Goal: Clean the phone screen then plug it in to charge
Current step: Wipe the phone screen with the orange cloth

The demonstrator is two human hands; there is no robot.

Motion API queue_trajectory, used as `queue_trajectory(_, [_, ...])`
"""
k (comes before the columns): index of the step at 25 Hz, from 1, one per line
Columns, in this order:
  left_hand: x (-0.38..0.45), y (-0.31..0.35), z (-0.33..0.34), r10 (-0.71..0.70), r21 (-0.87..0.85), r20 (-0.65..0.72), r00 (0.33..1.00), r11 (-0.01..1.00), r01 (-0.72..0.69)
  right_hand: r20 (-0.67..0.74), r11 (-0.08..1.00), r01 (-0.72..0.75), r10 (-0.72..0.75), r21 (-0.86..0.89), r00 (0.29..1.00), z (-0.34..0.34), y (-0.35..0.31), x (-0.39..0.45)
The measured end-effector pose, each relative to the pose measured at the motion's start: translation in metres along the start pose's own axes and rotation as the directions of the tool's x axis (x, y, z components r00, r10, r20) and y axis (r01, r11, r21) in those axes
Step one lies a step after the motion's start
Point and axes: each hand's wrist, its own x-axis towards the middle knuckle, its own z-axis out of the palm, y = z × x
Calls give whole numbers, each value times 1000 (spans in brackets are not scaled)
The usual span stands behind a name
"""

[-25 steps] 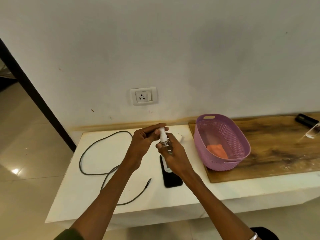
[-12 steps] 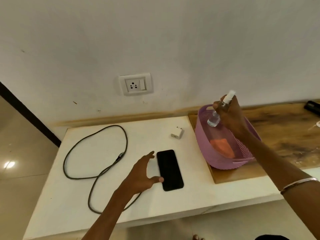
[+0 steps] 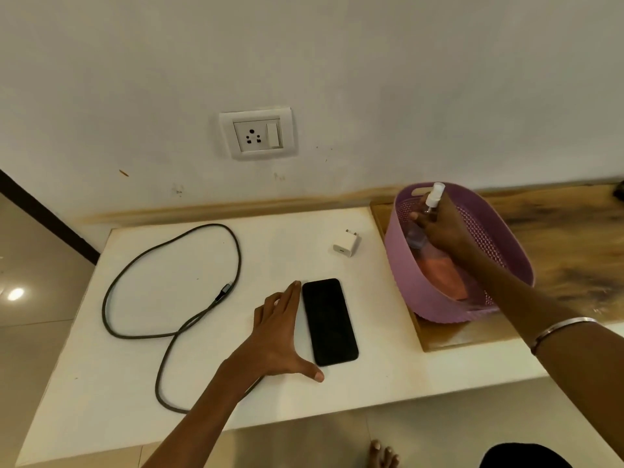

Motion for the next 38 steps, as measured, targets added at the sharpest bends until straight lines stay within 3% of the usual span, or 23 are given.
queue_trajectory(9, [1, 0, -2, 35, 16, -65, 997, 999, -34, 140, 998, -2, 11, -65, 990, -12, 10, -10])
queue_trajectory(11, [3, 0, -2, 23, 3, -74, 997, 1000, -23, 217, 960, 35, 27, -278, 976, -23, 13, -14])
queue_trajectory(14, [5, 2, -2, 9, -10, -78, 997, 1000, -10, 273, 774, -3, 226, -633, 935, -32, 20, -26])
queue_trajectory(16, [5, 5, -2, -2, -13, -75, 997, 1000, 1, 268, 697, -68, 361, -714, 893, -28, 21, -33])
queue_trajectory(18, [5, 8, -4, -6, -24, -77, 997, 1000, 5, 273, 687, -101, 414, -719, 868, -28, 14, -38])
queue_trajectory(21, [5, 12, -9, -2, -67, -78, 997, 998, -4, 207, 748, -97, 302, -657, 931, -44, -1, -44])
queue_trajectory(24, [6, 13, -12, 36, -109, -84, 996, 993, -45, -47, 831, -89, 75, -549, 996, -71, -30, -64])
queue_trajectory(26, [7, 13, -13, 69, -120, -79, 994, 990, -78, -228, 889, 14, -133, -457, 964, -75, -62, -87])
queue_trajectory(28, [8, 13, -13, 82, -141, -64, 995, 986, -90, -270, 911, 196, -304, -363, 913, -58, -93, -115])
queue_trajectory(31, [9, 10, -10, 82, -167, -71, 994, 981, -93, -100, 910, 306, -345, -279, 933, 6, -98, -148])
queue_trajectory(34, [13, 4, -3, 75, -146, -85, 994, 986, -87, 125, 917, 191, -156, -349, 980, 77, -67, -152])
queue_trajectory(36, [18, -2, 3, 81, -130, -105, 991, 987, -94, 228, 862, 181, -78, -473, 971, 110, -45, -143])
queue_trajectory(38, [23, -6, 7, 104, -123, -115, 988, 985, -118, 287, 869, 189, -57, -457, 956, 131, -31, -140])
